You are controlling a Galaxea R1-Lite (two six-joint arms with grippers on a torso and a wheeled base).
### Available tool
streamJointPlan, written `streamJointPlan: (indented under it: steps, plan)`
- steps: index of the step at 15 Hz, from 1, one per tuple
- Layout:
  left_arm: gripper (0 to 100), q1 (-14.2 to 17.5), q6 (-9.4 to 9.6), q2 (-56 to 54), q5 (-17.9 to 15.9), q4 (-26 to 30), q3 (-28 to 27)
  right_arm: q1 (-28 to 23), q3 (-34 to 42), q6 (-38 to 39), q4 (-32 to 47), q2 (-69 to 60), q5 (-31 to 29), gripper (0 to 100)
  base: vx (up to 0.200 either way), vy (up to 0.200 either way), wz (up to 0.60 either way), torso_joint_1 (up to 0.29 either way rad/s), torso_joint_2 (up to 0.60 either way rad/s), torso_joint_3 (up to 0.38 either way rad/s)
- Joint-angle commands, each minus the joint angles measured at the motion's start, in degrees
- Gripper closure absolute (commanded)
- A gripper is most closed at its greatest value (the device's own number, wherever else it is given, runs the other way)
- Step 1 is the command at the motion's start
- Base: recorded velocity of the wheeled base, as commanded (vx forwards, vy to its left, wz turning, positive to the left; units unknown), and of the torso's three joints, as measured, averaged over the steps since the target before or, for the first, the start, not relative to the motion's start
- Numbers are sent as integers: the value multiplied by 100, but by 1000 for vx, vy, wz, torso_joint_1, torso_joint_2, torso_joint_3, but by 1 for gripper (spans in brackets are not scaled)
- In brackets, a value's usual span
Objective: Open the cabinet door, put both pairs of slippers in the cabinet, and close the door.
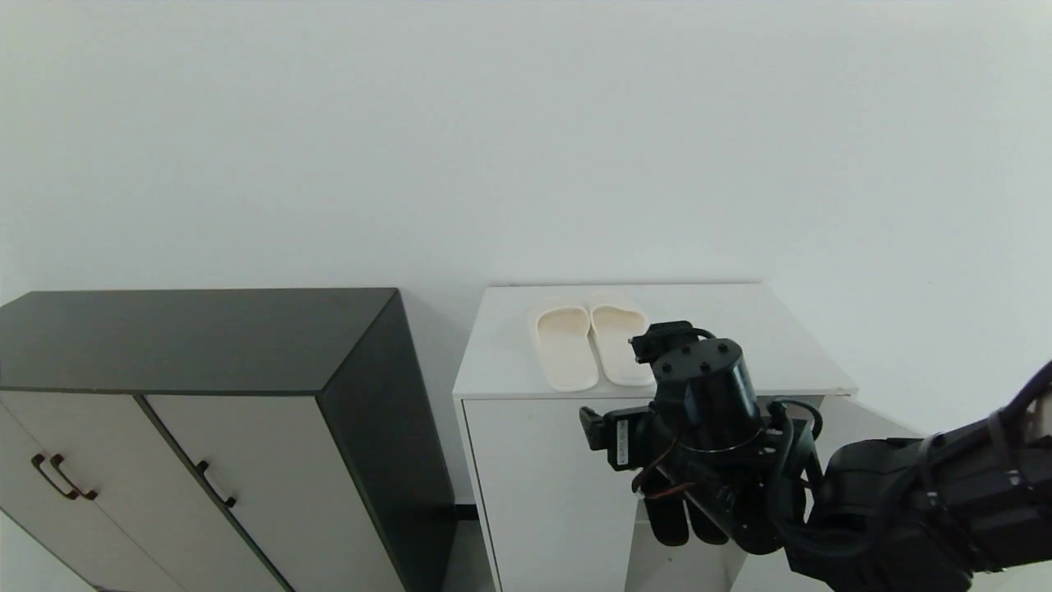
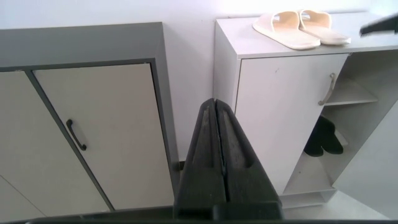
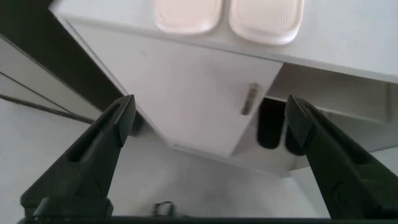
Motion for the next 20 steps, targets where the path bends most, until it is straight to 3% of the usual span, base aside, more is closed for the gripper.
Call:
streamJointPlan:
  steps: [1,4,14,20]
  plan:
    - [100,1,-1,-1,1,-1,0,83,-137,48,31,-288,-49,0,0,0,0,0,0,0]
    - [100,1,-1,8,1,-1,0,92,-85,48,22,-261,-67,0,0,0,0,0,0,0]
    - [100,1,-9,8,1,-1,0,118,12,48,-101,-165,-67,0,200,0,0,3,1,3]
    - [100,1,-1,8,1,-1,0,-128,38,-585,-1402,811,-41,0,33,0,0,0,0,0]
